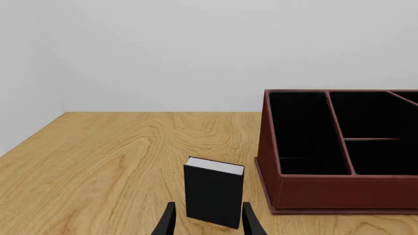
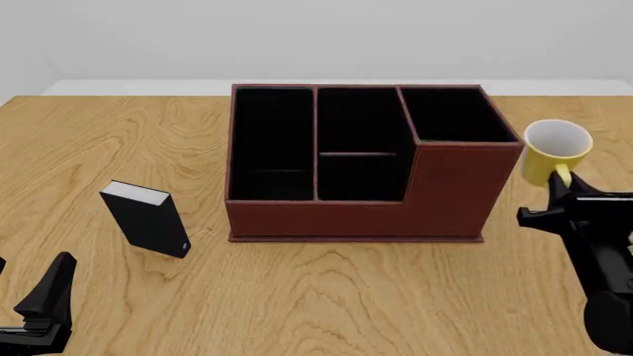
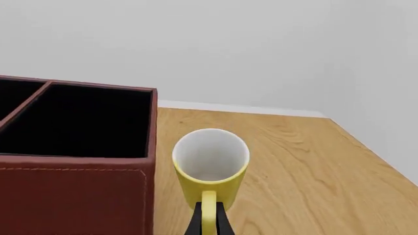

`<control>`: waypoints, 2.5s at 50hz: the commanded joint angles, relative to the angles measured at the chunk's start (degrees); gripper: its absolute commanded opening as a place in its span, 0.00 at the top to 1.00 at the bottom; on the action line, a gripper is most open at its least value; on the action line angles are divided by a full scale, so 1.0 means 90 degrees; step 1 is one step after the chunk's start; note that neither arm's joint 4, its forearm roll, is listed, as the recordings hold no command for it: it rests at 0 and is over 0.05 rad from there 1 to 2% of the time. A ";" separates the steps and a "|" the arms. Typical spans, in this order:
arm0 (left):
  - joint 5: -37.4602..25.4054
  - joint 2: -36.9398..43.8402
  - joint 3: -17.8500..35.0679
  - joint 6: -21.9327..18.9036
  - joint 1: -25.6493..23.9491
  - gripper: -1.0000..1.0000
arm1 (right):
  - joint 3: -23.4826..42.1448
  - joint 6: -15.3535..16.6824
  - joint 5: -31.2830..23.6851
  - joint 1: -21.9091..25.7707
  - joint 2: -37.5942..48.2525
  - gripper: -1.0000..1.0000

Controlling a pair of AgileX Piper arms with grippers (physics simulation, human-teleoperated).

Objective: Pick up the yellow and white mug and place it to the right of the caddy.

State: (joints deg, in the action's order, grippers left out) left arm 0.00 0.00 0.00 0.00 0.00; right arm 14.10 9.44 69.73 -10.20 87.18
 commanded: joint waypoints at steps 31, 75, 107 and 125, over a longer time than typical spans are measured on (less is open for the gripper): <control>0.0000 0.0000 0.0000 0.0000 0.0000 0.00 | 0.0412 -0.0001 0.0018 0.0072 0.0956 1.00; 0.0000 0.0000 0.0000 0.0000 0.0000 0.00 | 0.0743 0.0063 0.0018 0.0024 0.1624 1.00; 0.0000 0.0000 0.0000 0.0000 0.0000 0.00 | 0.0934 0.0131 0.0019 -0.0032 0.2036 1.00; 0.0000 0.0000 0.0000 0.0000 0.0000 0.00 | 0.0982 0.0172 0.0019 -0.0057 0.2163 1.00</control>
State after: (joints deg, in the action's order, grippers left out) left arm 0.00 0.00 0.00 0.00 0.00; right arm 22.62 11.34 69.81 -10.58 106.33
